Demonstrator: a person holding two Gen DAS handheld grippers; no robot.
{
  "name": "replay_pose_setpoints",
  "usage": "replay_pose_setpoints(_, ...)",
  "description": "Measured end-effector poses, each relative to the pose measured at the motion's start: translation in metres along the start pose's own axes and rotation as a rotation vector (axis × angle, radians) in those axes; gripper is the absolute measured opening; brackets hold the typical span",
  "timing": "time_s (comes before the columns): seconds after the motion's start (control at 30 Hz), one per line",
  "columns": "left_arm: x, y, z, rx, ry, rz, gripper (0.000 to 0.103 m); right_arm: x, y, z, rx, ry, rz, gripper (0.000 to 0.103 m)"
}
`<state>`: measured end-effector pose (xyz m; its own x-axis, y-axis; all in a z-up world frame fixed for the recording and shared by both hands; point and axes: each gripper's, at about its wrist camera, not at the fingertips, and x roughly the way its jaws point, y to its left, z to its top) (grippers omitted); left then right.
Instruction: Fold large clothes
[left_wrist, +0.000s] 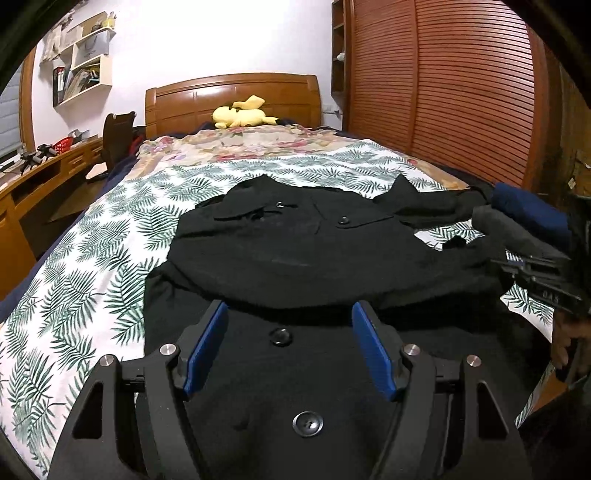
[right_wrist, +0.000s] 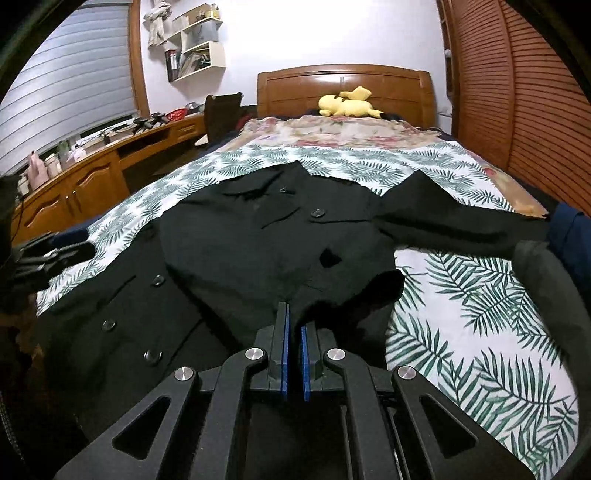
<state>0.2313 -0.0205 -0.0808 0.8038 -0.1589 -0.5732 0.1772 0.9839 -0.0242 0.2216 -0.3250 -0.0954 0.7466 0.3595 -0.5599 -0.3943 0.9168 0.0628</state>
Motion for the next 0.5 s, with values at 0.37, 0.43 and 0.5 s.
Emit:
replay_pose_setpoints(0.37,0.009,-0.021,0.003,0.02,-0.002,-0.005,0.071,-0.039,-0.015,0.013,0.004,-0.033,0.028,0.023)
replay_pose_setpoints(0.43,0.011,-0.024,0.003,0.015,-0.001,-0.009,0.071,-0.044,-0.018,0.013,0.009,-0.056,0.003,0.032)
replay_pose_setpoints(0.5,0.013,-0.027,0.004,0.013,0.001,-0.017,0.071,-0.047,-0.024,0.013,0.021,-0.078,-0.002,0.039)
